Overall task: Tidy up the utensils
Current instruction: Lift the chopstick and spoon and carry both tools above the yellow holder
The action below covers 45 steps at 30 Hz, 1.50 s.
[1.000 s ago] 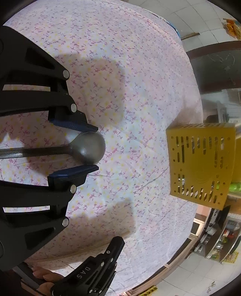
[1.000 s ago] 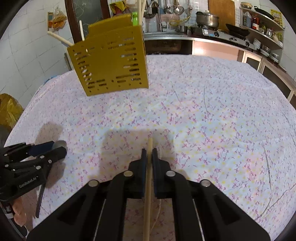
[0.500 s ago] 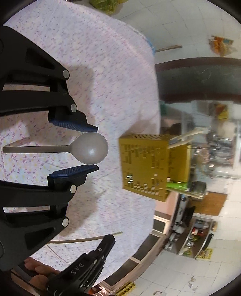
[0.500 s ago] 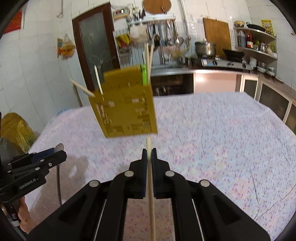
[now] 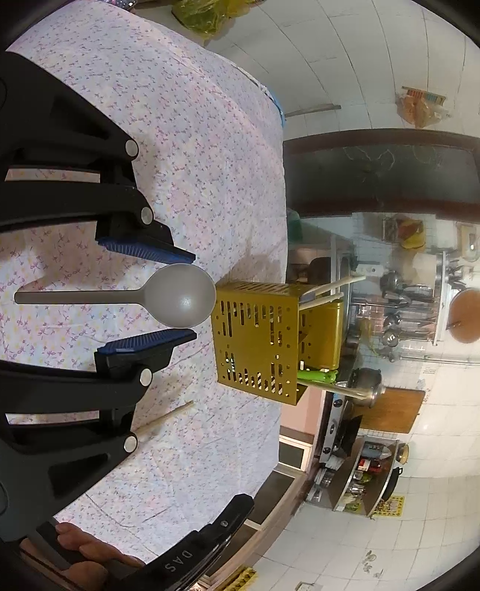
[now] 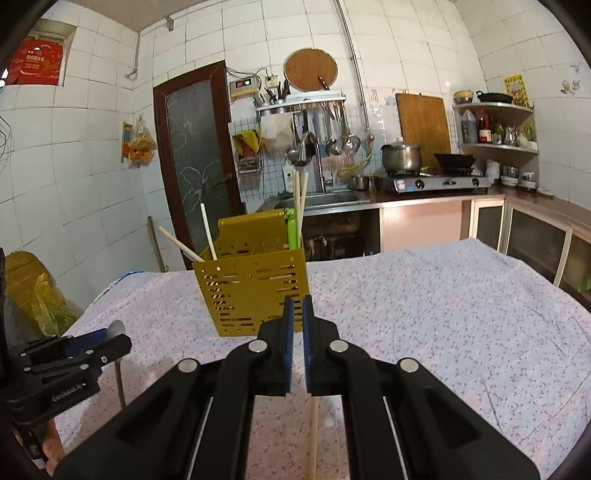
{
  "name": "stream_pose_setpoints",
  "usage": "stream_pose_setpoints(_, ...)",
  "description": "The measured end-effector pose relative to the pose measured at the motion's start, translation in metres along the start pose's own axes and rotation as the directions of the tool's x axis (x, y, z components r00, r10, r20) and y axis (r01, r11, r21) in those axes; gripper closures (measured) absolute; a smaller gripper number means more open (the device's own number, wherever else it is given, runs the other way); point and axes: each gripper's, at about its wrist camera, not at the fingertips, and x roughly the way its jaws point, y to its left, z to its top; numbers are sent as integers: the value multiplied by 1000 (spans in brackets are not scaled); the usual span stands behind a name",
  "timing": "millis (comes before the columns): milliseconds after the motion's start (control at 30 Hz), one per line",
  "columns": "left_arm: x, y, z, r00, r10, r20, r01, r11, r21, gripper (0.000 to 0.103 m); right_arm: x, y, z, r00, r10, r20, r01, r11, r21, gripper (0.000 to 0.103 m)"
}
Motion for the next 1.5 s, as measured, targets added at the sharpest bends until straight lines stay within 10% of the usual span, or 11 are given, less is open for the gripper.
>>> stream_pose_setpoints(267, 24, 10, 4, 997, -19, -81, 17, 999, -29, 68, 71, -10, -19, 943, -27, -332, 23, 1000, -15, 97)
stream_pose_setpoints(333, 40, 14, 8, 991, -26, -133, 21, 999, -42, 68, 95, -12, -28, 909, -70, -411, 58, 997, -43, 84)
stream_pose_setpoints(400, 55, 18, 10, 985, -29, -172, 20, 998, -51, 68, 106, -12, -32, 898, -80, -432, 65, 997, -49, 45)
stream_pose_setpoints(567, 90, 24, 10, 963, -26, -270, 8, 998, -67, 68, 133, -10, -39, 864, -119, -490, 90, 993, -81, 48)
stream_pose_setpoints(633, 98, 28, 8, 954, -36, -296, 10, 996, -87, 68, 148, -8, -46, 834, -142, -533, 105, 989, -99, 70)
stream_pose_setpoints(767, 103, 31, 5, 951, -29, -306, 3, 997, -83, 68, 148, -8, -42, 843, -110, -526, 82, 994, -76, 96)
stream_pose_setpoints(1233, 37, 18, 19, 996, 21, -91, -25, 999, -40, 68, 47, -11, 16, 987, -31, -157, 33, 999, 12, 97)
stream_pose_setpoints(1500, 0, 8, 0, 997, 60, 38, -59, 998, -31, 68, 4, -20, 9, 997, -54, 60, 51, 998, 47, 97)
